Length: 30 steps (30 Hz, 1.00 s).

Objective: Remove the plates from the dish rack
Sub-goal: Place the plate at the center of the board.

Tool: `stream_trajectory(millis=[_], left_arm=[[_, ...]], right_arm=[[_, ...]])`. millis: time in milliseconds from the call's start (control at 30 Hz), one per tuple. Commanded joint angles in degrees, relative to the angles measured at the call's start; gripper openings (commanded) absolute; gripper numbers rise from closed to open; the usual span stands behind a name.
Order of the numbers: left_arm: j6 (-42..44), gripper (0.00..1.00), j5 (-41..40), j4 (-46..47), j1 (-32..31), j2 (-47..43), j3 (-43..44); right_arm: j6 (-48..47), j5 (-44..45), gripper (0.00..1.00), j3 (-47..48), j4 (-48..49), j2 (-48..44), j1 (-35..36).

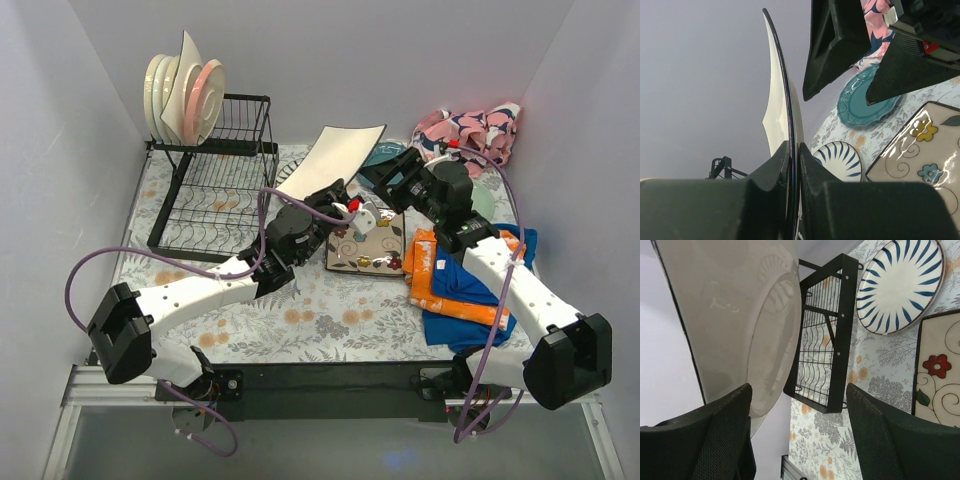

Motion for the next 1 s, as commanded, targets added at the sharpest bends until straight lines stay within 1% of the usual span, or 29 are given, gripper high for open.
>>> stream_trajectory(millis=[0,167,333,433,600,767,967], left_arm=[[3.8,0.0,-0.6,12.0,-0.6,-1.5,1.3],[4.0,0.0,-0.9,12.6,-0.6,-0.8,1.0],[2.8,0.0,-0.4,12.0,-0.6,-0.1,1.3],[2.1,0.0,0.1,12.1,-0.7,0.4,1.1],[1.9,0.0,-0.1,13.0,-1.2,1.3,0.2],[1.7,0.0,0.1,12.9,-1.6,2.5,-0.7],[2.1,0.0,-0.2,14.3,-2.3,4.3,-2.2]], right_arm=[[-0.2,-1.3,0.81,-2.3,4.3,-2.9,-0.6],[-1.9,0.4,0.79,-5.3,4.3,-8.7,-1.9],[-0.9,3.9,0.78,-7.7,4.7,-12.7,-1.9],[-2.0,1.8,0.79,-5.5,4.7,-11.5,-1.9],[-3.1,-2.2,0.79,-2.9,4.6,-6.4,-1.9],[-2.3,-4.0,0.79,-0.3,4.7,-1.8,-1.9],[-2.9,-4.2,0.77,0.1,4.7,0.9,-1.8]])
